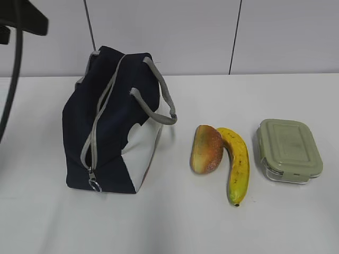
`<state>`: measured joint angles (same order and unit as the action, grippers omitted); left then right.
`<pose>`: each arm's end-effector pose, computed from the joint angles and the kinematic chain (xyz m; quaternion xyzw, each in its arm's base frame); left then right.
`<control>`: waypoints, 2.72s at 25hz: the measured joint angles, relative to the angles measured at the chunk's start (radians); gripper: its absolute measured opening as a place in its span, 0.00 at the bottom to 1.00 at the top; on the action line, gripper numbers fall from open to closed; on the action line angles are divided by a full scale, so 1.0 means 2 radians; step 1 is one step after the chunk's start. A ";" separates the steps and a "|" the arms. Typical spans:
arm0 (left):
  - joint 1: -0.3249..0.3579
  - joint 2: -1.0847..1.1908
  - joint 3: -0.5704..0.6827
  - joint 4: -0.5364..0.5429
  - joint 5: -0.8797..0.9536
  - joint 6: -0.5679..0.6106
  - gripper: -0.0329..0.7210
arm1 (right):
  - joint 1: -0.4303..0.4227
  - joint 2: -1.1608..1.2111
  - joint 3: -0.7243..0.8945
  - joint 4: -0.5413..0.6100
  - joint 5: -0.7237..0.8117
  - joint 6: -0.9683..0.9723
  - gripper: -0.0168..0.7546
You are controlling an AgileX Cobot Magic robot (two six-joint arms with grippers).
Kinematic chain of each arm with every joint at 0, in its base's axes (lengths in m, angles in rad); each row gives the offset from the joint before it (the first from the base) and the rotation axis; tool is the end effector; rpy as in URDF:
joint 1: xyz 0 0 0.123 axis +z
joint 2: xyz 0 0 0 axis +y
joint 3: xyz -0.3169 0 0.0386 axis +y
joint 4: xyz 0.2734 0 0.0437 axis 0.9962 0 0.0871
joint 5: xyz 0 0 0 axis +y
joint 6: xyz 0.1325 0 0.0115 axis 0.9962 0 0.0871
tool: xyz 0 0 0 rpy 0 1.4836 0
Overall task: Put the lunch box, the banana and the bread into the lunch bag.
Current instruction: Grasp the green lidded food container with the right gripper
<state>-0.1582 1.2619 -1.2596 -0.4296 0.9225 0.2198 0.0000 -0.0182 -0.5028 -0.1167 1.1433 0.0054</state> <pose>0.2913 -0.0912 0.3904 0.1132 0.9070 -0.1939 0.3563 0.0117 -0.0141 0.2626 0.0076 0.8674 -0.0567 0.4943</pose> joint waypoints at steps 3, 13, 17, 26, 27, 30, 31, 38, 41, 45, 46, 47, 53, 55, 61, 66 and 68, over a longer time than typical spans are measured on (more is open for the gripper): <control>-0.017 0.054 -0.040 0.009 0.017 -0.014 0.79 | 0.000 0.000 0.000 0.000 0.000 0.000 0.78; -0.054 0.212 -0.186 0.080 0.120 -0.070 0.77 | 0.000 0.000 0.000 0.000 0.000 0.000 0.78; -0.065 0.257 -0.226 0.104 0.139 -0.092 0.71 | 0.000 0.000 0.000 0.000 0.000 0.000 0.78; -0.065 0.300 -0.258 0.109 0.141 -0.102 0.45 | 0.000 0.000 0.000 0.000 -0.001 0.000 0.78; -0.065 0.302 -0.258 0.109 0.142 -0.102 0.41 | 0.000 0.000 0.000 0.000 -0.001 0.000 0.78; -0.065 0.310 -0.258 0.109 0.142 -0.102 0.37 | 0.000 0.000 0.000 0.000 -0.001 0.000 0.78; -0.065 0.312 -0.258 0.108 0.142 -0.102 0.37 | 0.000 0.000 0.000 0.000 -0.001 0.000 0.78; -0.065 0.320 -0.261 0.108 0.143 -0.104 0.09 | 0.000 0.000 0.000 0.000 -0.001 0.000 0.78; -0.065 0.320 -0.264 0.107 0.143 -0.105 0.05 | 0.000 0.000 0.000 0.000 -0.001 0.000 0.78; -0.065 0.320 -0.264 0.089 0.143 -0.105 0.04 | 0.000 0.000 0.000 0.000 -0.001 0.000 0.78; -0.065 0.320 -0.264 0.080 0.143 -0.105 0.04 | 0.000 0.000 0.000 0.000 -0.001 0.000 0.78; -0.065 0.320 -0.264 0.070 0.143 -0.105 0.04 | 0.000 0.000 0.000 0.000 -0.001 0.000 0.78; -0.065 0.320 -0.264 0.028 0.143 -0.105 0.04 | 0.000 0.000 0.000 0.000 0.000 0.000 0.78; -0.065 0.319 -0.264 0.014 0.142 -0.105 0.04 | 0.000 0.000 0.000 0.000 0.000 0.000 0.78; -0.065 0.319 -0.264 -0.017 0.142 -0.103 0.04 | 0.000 0.000 0.000 0.000 0.000 0.000 0.78; -0.065 0.319 -0.264 -0.022 0.142 -0.103 0.04 | 0.000 0.000 0.000 0.000 0.000 0.000 0.78; -0.065 0.319 -0.264 -0.023 0.142 -0.103 0.04 | 0.000 0.000 0.000 0.000 0.000 0.000 0.78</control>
<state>-0.2889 1.9007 -1.7872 -0.4750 1.2058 0.0130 0.0000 -0.0182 -0.5028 -0.1167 1.1431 0.0054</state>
